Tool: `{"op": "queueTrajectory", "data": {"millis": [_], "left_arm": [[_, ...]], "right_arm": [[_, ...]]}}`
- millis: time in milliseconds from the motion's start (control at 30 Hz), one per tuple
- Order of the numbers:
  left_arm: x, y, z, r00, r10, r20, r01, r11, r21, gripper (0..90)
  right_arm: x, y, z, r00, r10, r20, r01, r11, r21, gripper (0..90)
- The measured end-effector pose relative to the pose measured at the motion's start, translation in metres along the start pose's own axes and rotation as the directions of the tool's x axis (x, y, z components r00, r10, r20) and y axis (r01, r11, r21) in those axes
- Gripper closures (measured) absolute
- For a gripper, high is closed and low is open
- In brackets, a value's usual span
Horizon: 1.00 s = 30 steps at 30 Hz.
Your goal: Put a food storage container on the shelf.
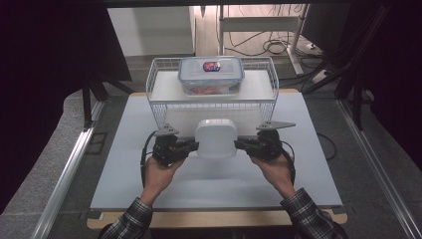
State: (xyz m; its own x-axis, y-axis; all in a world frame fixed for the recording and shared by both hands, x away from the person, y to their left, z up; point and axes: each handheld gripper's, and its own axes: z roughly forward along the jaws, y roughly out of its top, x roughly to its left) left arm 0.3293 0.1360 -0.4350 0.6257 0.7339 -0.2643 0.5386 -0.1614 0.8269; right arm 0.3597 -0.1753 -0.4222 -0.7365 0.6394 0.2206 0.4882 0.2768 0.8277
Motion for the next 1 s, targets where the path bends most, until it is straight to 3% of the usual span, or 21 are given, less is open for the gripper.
{"op": "queueTrajectory", "data": {"millis": [667,1000], "left_arm": [[-0.005,0.06,-0.035,0.9976,0.055,-0.042,-0.058,0.9959,-0.07,78.2],[-0.005,0.1,-0.058,0.9956,0.069,-0.063,-0.076,0.9909,-0.111,78.2]], "right_arm": [[0.01,0.065,-0.02,0.999,-0.045,-0.004,0.045,0.996,-0.078,78.8],[0.018,0.106,-0.031,0.9972,-0.074,0.008,0.074,0.99,-0.118,78.8]]}}
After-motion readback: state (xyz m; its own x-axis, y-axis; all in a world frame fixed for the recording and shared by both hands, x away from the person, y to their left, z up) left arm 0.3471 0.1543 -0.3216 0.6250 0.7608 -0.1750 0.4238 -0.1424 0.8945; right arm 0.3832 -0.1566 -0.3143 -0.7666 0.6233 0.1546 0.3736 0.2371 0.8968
